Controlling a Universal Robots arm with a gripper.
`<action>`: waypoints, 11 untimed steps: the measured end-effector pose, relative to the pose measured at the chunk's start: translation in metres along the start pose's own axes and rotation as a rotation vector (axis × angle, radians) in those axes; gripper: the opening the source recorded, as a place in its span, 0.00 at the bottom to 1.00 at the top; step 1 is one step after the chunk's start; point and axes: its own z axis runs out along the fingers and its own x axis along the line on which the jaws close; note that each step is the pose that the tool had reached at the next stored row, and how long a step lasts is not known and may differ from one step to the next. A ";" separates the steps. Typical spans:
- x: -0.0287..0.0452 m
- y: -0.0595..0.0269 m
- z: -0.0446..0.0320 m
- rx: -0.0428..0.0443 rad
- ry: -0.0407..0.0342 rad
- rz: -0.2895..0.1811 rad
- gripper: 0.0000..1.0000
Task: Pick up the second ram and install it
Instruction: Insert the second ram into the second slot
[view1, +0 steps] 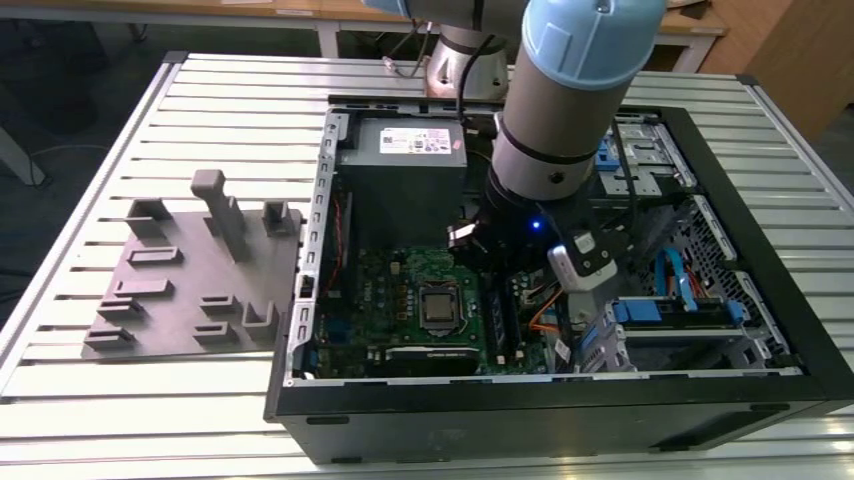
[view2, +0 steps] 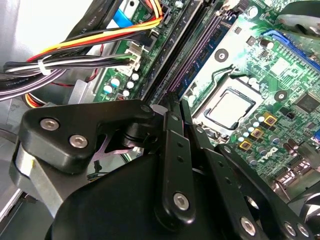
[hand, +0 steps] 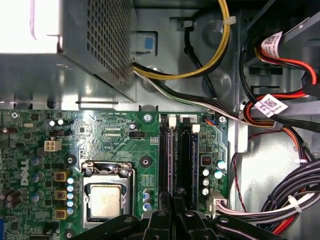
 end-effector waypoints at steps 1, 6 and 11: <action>0.0000 0.0000 -0.0003 0.0000 -0.0002 0.000 0.13; 0.0001 -0.0006 -0.0038 -0.0001 -0.0012 0.000 0.13; -0.0001 -0.0037 -0.0039 0.0000 -0.0011 0.000 0.13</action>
